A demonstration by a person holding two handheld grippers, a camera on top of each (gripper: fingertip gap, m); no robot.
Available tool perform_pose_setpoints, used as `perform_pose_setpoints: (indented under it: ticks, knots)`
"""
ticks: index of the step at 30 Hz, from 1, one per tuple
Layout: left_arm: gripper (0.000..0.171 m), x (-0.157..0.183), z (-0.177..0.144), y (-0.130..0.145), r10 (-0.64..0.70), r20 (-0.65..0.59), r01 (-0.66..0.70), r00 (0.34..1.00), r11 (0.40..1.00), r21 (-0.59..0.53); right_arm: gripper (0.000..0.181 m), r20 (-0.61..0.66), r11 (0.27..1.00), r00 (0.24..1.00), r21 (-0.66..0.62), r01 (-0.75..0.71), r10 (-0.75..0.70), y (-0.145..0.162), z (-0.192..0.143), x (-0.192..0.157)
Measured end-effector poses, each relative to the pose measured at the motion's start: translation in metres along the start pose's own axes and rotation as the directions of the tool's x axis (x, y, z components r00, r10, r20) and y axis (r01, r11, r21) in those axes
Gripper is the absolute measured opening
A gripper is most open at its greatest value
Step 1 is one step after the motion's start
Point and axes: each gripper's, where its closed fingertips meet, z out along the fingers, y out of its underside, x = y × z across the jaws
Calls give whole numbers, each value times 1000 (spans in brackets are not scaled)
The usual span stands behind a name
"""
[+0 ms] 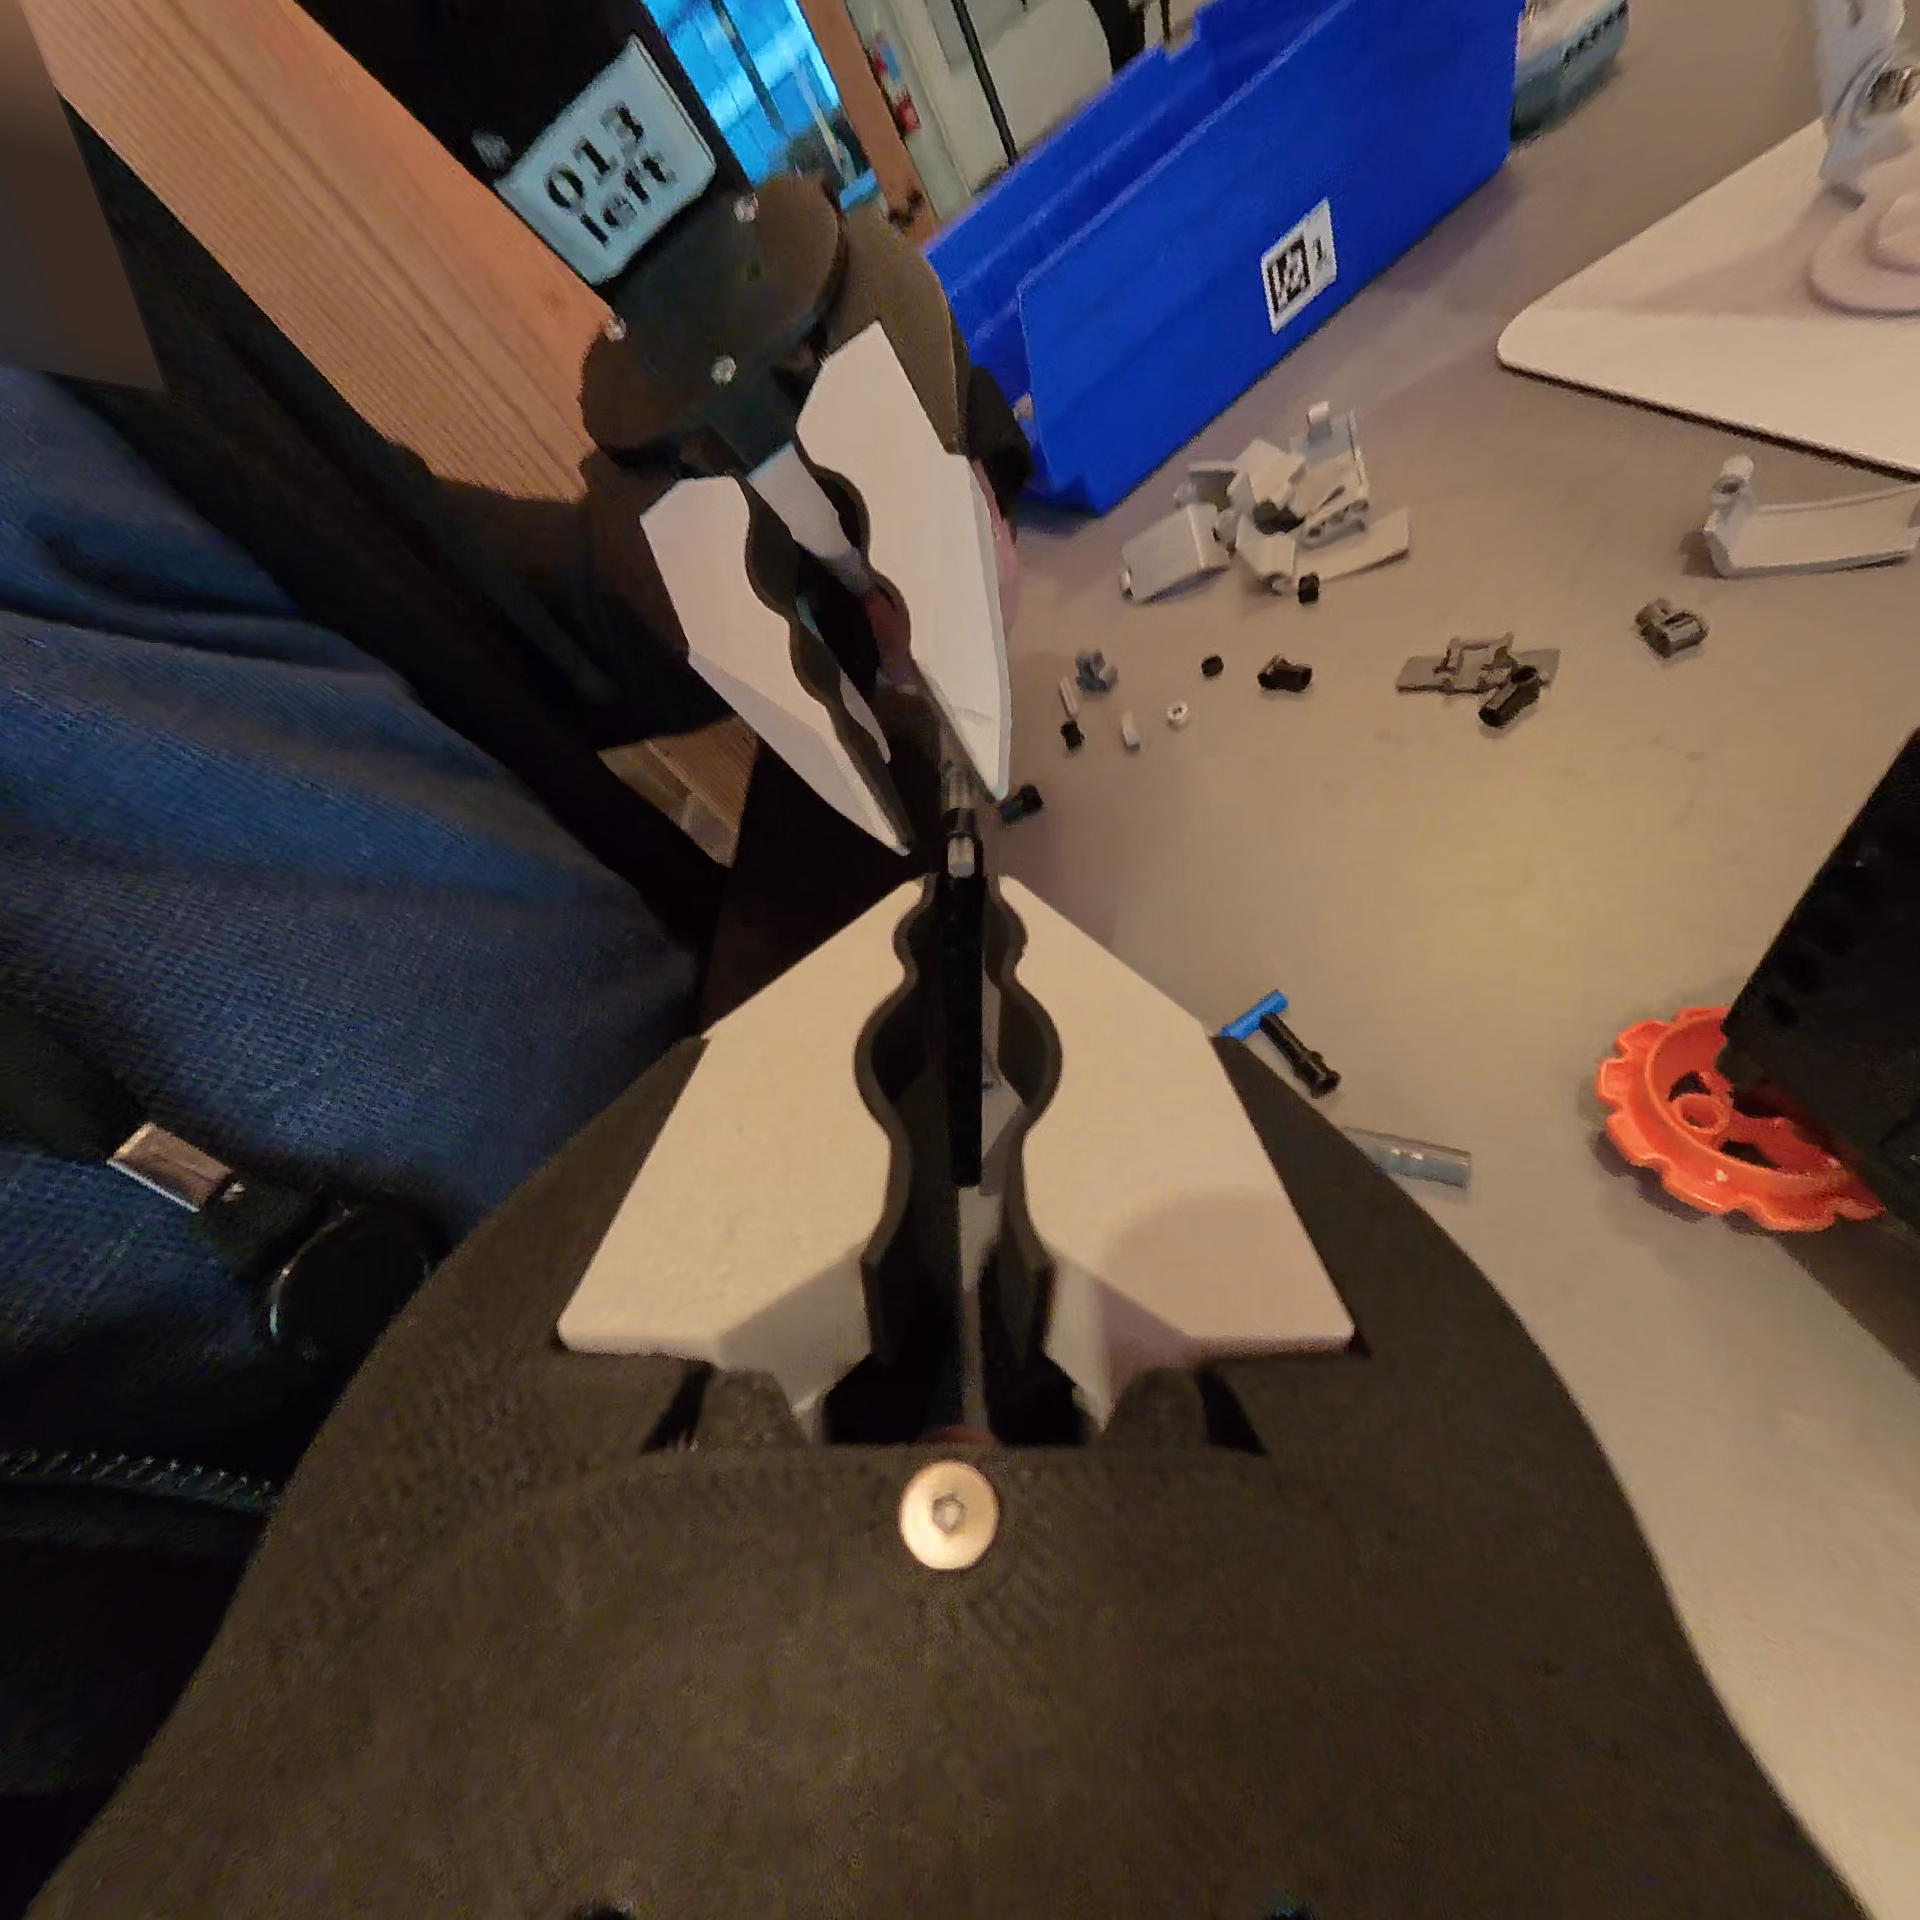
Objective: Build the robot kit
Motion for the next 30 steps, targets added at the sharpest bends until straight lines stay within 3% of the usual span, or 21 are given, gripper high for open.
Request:
perform_pose_setpoints:
  ticks: [3,5,7,16,20,26,30]
  knots:
    - [22,-5,-8,-3,-55,35,54,998,998,25,5,12,995,999,92,-35,34,-9,-5,2]
    - [17,-6,-12,-6,-131,43,129,990,990,56,5,12,991,999,129,-41,40,-13,-7,2]
    - [13,-5,-12,-3,-179,38,177,983,982,63,5,9,992,999,125,-35,34,-12,-6,1]
    - [20,6,-3,-10,-142,99,139,985,990,38,5,-33,996,999,83,17,-14,-15,5,-2]
    - [22,11,-13,-10,-221,112,213,969,974,81,5,-62,997,995,28,75,-73,-16,11,-7]
    - [25,3,-40,10,-296,211,283,932,955,91,5,-73,995,992,7,102,-101,-20,22,-3]
    - [25,-8,-61,36,-303,286,308,909,951,31,5,-67,992,990,-15,122,-123,-20,33,-1]
